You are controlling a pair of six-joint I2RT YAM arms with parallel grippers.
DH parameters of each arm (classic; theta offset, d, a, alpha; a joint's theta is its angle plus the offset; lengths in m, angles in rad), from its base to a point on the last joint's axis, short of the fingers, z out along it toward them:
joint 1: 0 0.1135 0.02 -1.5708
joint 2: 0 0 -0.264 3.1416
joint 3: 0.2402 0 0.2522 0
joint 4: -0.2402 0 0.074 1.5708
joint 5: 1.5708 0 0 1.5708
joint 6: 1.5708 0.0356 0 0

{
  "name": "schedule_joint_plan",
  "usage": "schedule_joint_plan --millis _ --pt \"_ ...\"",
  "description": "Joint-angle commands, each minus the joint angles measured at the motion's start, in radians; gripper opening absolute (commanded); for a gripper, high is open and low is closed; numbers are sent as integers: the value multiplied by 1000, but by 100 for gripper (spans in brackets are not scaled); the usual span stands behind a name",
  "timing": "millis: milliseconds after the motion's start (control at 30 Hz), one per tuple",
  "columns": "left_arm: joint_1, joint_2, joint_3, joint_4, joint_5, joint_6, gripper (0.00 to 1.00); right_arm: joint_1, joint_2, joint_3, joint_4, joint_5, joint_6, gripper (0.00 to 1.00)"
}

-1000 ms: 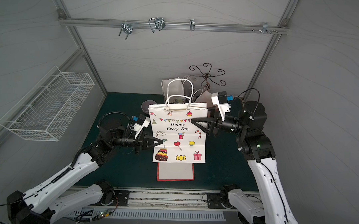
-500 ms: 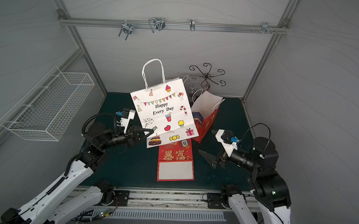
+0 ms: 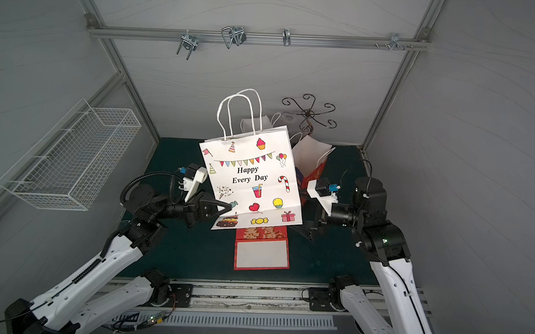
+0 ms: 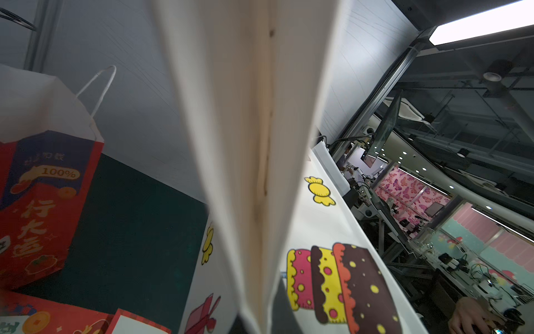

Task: Put away the paper bag
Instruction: Press the paper bag.

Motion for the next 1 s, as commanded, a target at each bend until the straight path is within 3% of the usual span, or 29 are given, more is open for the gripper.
schedule_joint_plan --millis 0,133,233,400,533,667,733,800,900,967 --pt "-21 16 65 29 59 20 0 20 23 49 67 -136 49 96" --pt "-25 14 88 -126 41 136 0 38 31 54 147 -166 119 87" --pt "-25 16 94 -145 35 164 0 47 35 41 193 -172 156 76" --pt "-26 7 107 -229 -22 240 0 62 49 33 237 -162 206 46" --pt "-25 -18 119 -363 -171 357 0 64 48 26 293 -141 260 33" --pt "-25 -44 107 -351 -278 385 0 69 48 13 339 -127 302 3" --pt "-24 -54 101 -331 -314 387 14 71 47 11 354 -120 312 0" --pt "-25 -76 97 -341 -416 423 40 72 46 16 356 -115 314 0" --pt "-24 -152 91 -394 -701 515 71 69 45 55 274 -70 242 0" --pt "-25 -204 94 -437 -882 587 80 69 45 86 195 1 174 0"
